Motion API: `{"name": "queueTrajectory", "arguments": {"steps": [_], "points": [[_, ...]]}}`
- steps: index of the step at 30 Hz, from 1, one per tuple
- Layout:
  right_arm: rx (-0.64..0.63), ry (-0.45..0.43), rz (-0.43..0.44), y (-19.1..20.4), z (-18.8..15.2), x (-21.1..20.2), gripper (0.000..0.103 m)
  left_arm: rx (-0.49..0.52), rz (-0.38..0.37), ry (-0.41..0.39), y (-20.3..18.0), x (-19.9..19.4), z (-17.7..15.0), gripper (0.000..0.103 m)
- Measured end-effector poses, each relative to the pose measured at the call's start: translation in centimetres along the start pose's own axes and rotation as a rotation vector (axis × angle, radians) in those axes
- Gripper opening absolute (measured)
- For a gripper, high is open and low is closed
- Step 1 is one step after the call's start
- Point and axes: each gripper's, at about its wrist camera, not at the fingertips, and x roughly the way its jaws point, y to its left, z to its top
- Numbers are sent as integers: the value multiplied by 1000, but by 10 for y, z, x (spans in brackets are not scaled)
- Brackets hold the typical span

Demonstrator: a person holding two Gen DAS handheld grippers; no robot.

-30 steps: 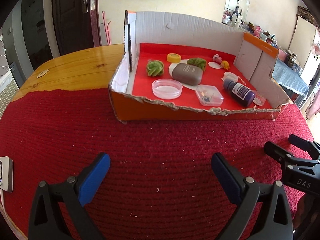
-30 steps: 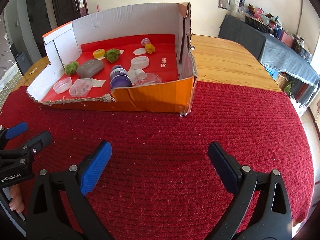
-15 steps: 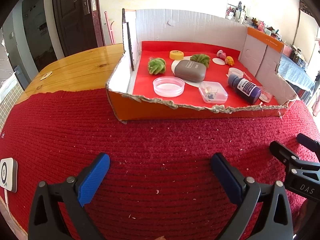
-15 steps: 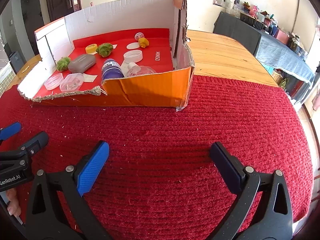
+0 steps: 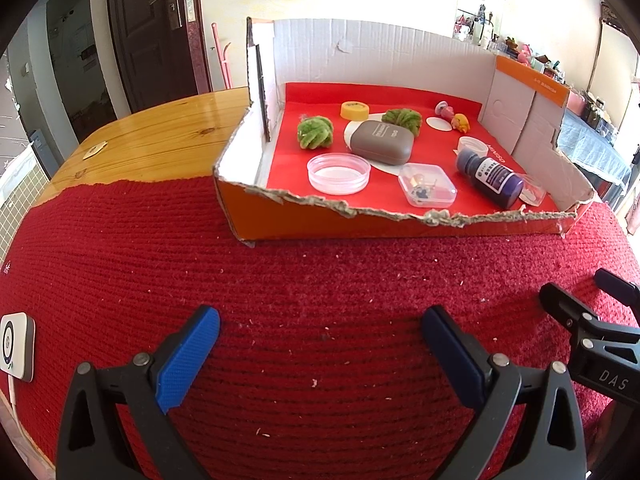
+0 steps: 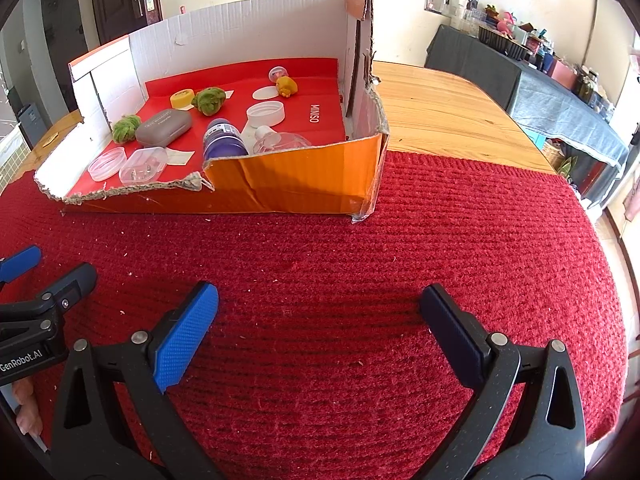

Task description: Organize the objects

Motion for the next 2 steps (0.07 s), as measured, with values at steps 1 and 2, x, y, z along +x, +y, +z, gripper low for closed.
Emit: {"name": "queueTrajectory", "arguments": {"steps": [1,2], "points": [[0,0,0,0,0,0,103,0,0,0,0,0,0,103],[0,0,0,0,0,0,103,0,0,0,0,0,0,103]]}}
